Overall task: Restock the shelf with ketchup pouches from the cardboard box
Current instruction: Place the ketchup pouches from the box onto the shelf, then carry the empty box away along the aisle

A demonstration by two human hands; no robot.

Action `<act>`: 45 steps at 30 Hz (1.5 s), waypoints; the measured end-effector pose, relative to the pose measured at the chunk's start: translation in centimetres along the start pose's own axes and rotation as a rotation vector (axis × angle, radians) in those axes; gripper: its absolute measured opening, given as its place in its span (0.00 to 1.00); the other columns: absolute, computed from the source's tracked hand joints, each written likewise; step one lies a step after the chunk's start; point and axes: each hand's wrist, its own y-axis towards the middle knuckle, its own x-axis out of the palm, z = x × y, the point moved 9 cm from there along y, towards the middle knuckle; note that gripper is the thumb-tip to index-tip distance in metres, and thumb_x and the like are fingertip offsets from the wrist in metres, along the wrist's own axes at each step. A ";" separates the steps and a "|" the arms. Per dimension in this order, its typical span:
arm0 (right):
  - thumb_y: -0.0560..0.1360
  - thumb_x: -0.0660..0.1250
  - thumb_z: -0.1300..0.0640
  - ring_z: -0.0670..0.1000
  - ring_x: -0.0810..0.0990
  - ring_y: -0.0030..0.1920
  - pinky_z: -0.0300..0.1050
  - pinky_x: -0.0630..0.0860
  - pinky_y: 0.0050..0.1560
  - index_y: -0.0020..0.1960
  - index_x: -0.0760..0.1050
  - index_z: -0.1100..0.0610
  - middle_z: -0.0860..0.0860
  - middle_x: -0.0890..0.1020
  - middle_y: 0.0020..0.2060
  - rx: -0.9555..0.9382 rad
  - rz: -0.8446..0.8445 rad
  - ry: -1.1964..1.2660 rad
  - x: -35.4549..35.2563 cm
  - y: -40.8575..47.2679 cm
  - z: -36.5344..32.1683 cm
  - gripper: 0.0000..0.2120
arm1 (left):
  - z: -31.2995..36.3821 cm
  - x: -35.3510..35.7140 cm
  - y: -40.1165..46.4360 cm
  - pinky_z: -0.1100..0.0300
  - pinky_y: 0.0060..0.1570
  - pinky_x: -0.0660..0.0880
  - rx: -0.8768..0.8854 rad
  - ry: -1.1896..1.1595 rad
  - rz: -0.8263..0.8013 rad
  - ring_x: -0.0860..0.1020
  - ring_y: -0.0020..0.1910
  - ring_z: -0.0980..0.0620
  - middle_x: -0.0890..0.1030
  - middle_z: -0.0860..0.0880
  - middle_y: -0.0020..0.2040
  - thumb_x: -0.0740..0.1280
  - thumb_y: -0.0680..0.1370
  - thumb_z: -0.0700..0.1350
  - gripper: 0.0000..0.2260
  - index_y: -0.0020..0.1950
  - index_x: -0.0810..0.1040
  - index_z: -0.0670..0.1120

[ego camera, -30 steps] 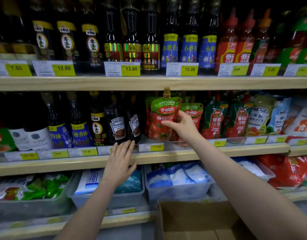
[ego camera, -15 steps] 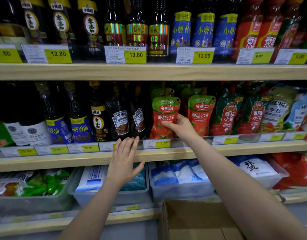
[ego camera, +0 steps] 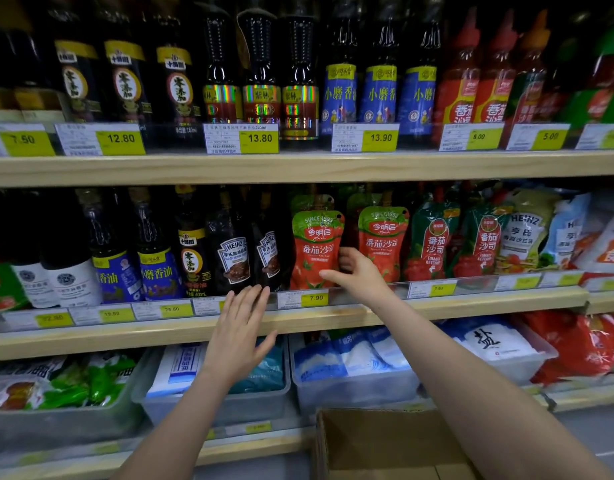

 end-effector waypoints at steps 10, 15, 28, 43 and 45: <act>0.72 0.70 0.55 0.46 0.76 0.53 0.43 0.73 0.57 0.60 0.72 0.56 0.49 0.78 0.52 -0.046 0.054 -0.196 -5.8 -5.3 1.7 0.18 | 9.6 -2.4 2.8 0.56 0.55 0.68 0.203 -0.201 0.136 0.76 0.52 0.49 0.78 0.49 0.52 0.60 0.72 0.51 0.18 0.58 0.75 0.45; 0.74 0.67 0.52 0.50 0.74 0.62 0.41 0.71 0.57 0.66 0.69 0.55 0.51 0.75 0.63 0.076 0.012 -0.429 -10.3 -9.9 5.0 0.22 | 13.7 -2.2 3.3 0.56 0.48 0.72 0.240 -0.257 0.017 0.75 0.48 0.50 0.76 0.52 0.48 0.57 0.73 0.54 0.18 0.58 0.74 0.47; 0.74 0.67 0.52 0.54 0.71 0.65 0.48 0.69 0.62 0.68 0.66 0.57 0.54 0.72 0.65 0.127 -0.017 -0.523 -21.1 -18.2 13.2 0.24 | 22.4 -1.7 -2.1 0.53 0.44 0.75 0.057 -0.179 -0.083 0.78 0.46 0.46 0.78 0.48 0.49 0.65 0.71 0.52 0.19 0.60 0.76 0.45; 0.73 0.67 0.48 0.59 0.70 0.66 0.53 0.70 0.64 0.74 0.53 0.46 0.57 0.66 0.70 0.459 -0.102 -0.532 -24.6 -33.1 24.6 0.36 | 20.3 3.2 -23.8 0.44 0.59 0.70 -0.602 -0.230 -0.544 0.66 0.67 0.37 0.60 0.40 0.73 0.64 0.75 0.53 0.32 0.75 0.53 0.56; 0.73 0.67 0.49 0.60 0.72 0.64 0.52 0.70 0.63 0.74 0.50 0.44 0.58 0.69 0.68 0.510 -0.101 -0.499 -23.4 -33.9 27.0 0.36 | 20.1 4.7 -25.0 0.45 0.60 0.70 -0.705 -0.343 -0.571 0.68 0.66 0.35 0.58 0.38 0.74 0.64 0.77 0.50 0.32 0.76 0.50 0.55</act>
